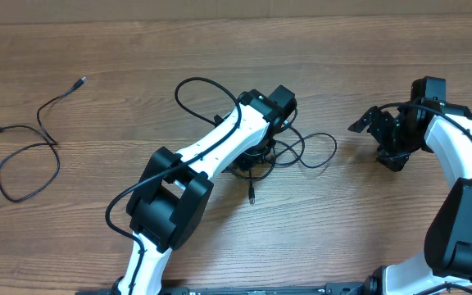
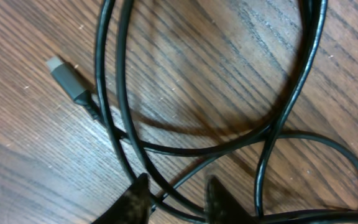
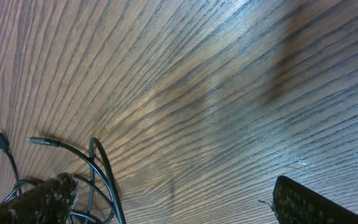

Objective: Untangle cables

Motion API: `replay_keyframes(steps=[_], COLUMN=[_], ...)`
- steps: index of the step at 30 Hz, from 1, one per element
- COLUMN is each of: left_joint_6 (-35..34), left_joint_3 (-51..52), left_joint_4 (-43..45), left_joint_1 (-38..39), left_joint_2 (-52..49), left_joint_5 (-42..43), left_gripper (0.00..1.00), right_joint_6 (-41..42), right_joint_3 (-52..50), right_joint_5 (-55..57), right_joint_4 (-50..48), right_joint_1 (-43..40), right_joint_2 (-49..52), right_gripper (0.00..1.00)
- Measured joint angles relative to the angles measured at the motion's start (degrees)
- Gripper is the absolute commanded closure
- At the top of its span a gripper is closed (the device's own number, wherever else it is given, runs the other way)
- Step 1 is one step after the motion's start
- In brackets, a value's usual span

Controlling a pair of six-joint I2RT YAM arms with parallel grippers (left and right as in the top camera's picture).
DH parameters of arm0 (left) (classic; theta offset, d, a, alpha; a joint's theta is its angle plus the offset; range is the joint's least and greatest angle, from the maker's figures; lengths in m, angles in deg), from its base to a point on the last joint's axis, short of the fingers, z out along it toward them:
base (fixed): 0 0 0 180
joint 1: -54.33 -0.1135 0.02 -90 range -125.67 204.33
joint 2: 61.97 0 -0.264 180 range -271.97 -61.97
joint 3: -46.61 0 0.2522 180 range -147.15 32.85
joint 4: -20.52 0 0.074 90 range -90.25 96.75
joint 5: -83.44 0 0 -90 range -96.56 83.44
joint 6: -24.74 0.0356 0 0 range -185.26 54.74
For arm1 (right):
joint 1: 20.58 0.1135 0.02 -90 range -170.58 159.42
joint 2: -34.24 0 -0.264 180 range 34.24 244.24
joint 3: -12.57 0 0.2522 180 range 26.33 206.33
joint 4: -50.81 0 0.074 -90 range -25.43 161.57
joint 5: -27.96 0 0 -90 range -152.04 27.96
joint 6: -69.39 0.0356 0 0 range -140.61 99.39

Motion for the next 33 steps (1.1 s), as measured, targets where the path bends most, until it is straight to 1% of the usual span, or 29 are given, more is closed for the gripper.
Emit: replay_keyframes(steps=[3, 4, 5, 6, 9, 10, 14, 17, 20, 23, 28, 30, 33], left_joint_6=[0.02, 0.00, 0.00, -0.02, 0.02, 0.00, 0.00, 0.00, 0.02, 0.00, 0.00, 0.00, 0.00], left_joint_3=[1.01, 1.51, 1.60, 1.62, 1.68, 1.70, 1.75, 1.77, 1.79, 1.79, 1.79, 1.79, 1.79], left_joint_4=[1.01, 1.03, 1.05, 1.14, 1.31, 1.42, 2.14, 2.25, 2.34, 2.36, 2.47, 2.54, 2.56], left_joint_1=[0.00, 0.00, 0.00, 0.00, 0.00, 0.00, 0.00, 0.11, 0.11, 0.11, 0.11, 0.17, 0.48], left_joint_2=[0.00, 0.00, 0.00, 0.00, 0.00, 0.00, 0.00, 0.00, 0.00, 0.00, 0.00, 0.00, 0.00], left_joint_5=[0.07, 0.20, 0.22, 0.22, 0.37, 0.39, 0.44, 0.44, 0.42, 0.44, 0.42, 0.42, 0.35], left_gripper=[0.76, 0.74, 0.68, 0.66, 0.64, 0.64, 0.74, 0.73, 0.68, 0.68, 0.80, 0.79, 0.71], right_joint_6=[0.00, 0.00, 0.00, 0.00, 0.00, 0.00, 0.00, 0.00, 0.02, 0.00, 0.02, 0.00, 0.00], right_joint_3=[0.00, 0.00, 0.00, 0.00, 0.00, 0.00, 0.00, 0.00, 0.00, 0.00, 0.00, 0.00, 0.00], right_joint_5=[0.02, 0.00, 0.00, 0.00, 0.04, 0.02, 0.00, 0.02, 0.00, 0.00, 0.00, 0.02, 0.00], right_joint_4=[-0.02, 0.00, 0.00, -0.02, -0.04, 0.02, 0.00, 0.00, 0.00, 0.00, -0.02, 0.00, -0.02], right_joint_1=[0.02, 0.02, 0.02, 0.02, 0.02, 0.02, 0.02, 0.02, 0.02, 0.02, 0.02, 0.02, 0.02], right_joint_2=[0.00, 0.00, 0.00, 0.00, 0.00, 0.00, 0.00, 0.00, 0.00, 0.00, 0.00, 0.00, 0.00], right_gripper=[0.00, 0.00, 0.00, 0.00, 0.00, 0.00, 0.00, 0.00, 0.00, 0.00, 0.00, 0.00, 0.00])
